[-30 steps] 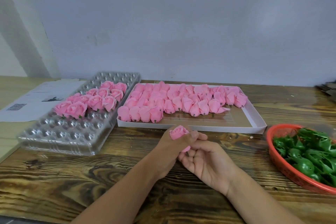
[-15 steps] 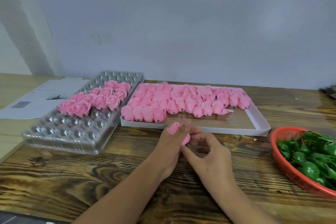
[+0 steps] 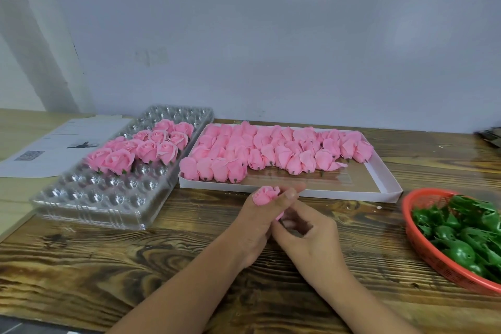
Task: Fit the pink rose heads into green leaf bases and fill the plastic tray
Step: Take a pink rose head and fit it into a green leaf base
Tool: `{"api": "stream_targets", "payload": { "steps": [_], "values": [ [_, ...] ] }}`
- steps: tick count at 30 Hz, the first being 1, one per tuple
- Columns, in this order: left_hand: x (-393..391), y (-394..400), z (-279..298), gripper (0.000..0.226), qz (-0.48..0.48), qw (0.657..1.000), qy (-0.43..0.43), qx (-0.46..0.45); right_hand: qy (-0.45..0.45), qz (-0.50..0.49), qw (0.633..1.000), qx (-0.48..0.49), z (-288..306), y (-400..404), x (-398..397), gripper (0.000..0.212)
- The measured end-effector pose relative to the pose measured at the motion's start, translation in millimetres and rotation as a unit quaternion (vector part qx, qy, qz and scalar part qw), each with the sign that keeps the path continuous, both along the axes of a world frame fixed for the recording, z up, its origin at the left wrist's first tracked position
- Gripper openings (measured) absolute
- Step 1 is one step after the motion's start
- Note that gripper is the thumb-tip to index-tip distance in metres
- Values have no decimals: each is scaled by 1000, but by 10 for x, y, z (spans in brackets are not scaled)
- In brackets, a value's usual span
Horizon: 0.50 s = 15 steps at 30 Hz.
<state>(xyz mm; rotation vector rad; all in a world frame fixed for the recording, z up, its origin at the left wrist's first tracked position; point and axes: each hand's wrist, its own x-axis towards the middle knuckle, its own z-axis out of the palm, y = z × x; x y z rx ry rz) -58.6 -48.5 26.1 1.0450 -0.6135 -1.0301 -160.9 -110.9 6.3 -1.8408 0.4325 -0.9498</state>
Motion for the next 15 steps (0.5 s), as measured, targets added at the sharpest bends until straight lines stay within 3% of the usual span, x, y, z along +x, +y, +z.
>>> {"api": "stream_targets", "payload": {
  "steps": [7,15],
  "values": [
    [12,18,-7,65,-3,1000,-13,-20,-32,44,996,71,-5,6,4,40],
    [-37,13,51,55,-46,997,-58,-33,-84,-1,993,83,77,-18,-30,31]
  ]
}}
